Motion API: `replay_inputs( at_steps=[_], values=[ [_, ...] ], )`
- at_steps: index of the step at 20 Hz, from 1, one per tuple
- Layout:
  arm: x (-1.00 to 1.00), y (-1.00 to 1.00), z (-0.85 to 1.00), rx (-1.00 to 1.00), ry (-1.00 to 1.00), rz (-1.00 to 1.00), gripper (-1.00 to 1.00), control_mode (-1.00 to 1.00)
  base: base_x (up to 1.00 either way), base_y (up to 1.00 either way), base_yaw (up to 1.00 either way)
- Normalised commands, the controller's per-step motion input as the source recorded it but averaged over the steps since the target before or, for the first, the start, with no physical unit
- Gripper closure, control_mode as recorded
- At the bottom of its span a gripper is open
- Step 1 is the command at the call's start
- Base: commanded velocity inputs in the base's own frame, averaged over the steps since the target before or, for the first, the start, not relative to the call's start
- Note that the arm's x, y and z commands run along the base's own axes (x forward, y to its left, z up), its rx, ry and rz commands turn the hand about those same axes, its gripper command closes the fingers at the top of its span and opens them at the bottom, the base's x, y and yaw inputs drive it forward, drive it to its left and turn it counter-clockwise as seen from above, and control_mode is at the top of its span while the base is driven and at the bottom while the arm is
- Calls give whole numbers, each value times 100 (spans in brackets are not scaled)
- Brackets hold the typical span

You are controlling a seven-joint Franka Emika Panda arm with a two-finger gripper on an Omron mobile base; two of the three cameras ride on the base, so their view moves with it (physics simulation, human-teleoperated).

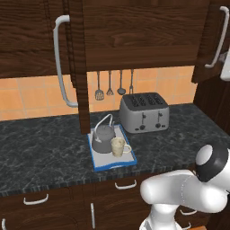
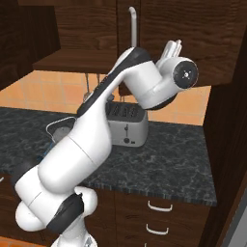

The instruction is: Pick the kettle from the counter and place it on the tray. Then pick the mug from the cabinet and place it on the tray. Then close the cabinet doors.

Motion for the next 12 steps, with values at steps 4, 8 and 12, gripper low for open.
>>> replay_inputs(
  at_steps=[4, 8, 12],
  values=[
    [8, 23, -5, -2, 0, 0, 100, -100, 0, 0, 0],
    [53, 52, -10, 0, -9, 0, 100, -100, 0, 0, 0],
    [71, 41, 0, 0, -1, 0, 100, -100, 0, 0, 0]
  ],
)
